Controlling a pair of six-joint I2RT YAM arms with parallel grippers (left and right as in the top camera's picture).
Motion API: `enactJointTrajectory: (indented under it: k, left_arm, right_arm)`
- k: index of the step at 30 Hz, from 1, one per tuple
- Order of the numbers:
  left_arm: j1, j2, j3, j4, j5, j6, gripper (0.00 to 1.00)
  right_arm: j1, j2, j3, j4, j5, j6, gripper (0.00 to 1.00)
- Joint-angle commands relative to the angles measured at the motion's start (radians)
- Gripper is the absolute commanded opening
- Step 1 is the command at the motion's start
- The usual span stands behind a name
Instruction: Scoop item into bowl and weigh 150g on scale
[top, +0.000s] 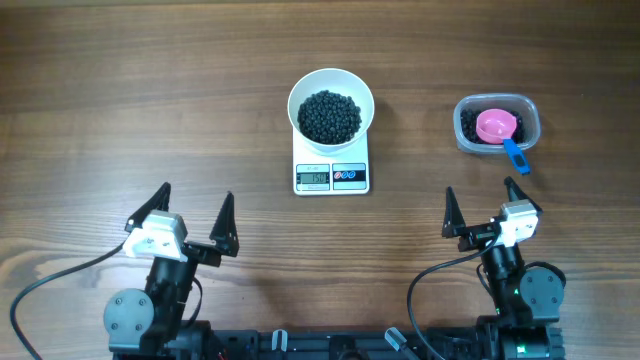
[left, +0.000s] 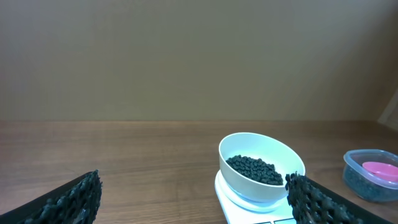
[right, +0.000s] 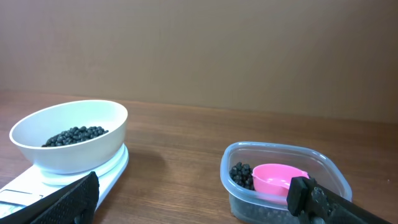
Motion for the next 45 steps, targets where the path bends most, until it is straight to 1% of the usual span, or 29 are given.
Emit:
enactJointTrajectory:
  k: [1, 10, 16, 19, 23, 30, 34, 45]
  left_arm:
    - [0.006, -0.044, -0.064, 0.050, 0.012, -0.017, 1.00]
    - [0.006, -0.053, -0.238, 0.320, -0.033, -0.017, 1.00]
    - [0.006, -0.053, -0.317, 0.429, -0.034, -0.034, 1.00]
    - [0.007, -0.053, -0.318, 0.411, -0.044, -0.081, 1.00]
    - [0.007, -0.053, -0.318, 0.371, -0.053, -0.098, 1.00]
    - [0.007, -0.053, -0.318, 0.198, -0.055, -0.098, 1.00]
    - [0.007, -0.053, -0.318, 0.190, -0.075, -0.096, 1.00]
    - [0.007, -0.053, -0.318, 0.192, -0.063, -0.095, 1.00]
  right_arm:
    - [0.005, -0.014, -0.002, 0.003, -0.005, -0.009, 0.99]
    - [0.005, -0.014, -0.002, 0.003, -0.005, -0.009, 1.00]
    - [0.005, -0.014, -0.002, 0.003, -0.005, -0.009, 1.00]
    - [0.005, -0.014, -0.002, 0.003, -0.005, -0.009, 1.00]
    - [0.005, -0.014, -0.002, 0.003, -0.005, -0.009, 1.00]
    - [0.005, -0.014, -0.002, 0.003, -0.005, -0.009, 1.00]
    - [0.005, -0.014, -0.002, 0.003, -0.005, -0.009, 1.00]
    - [0.005, -0.014, -0.002, 0.003, -0.005, -0.009, 1.00]
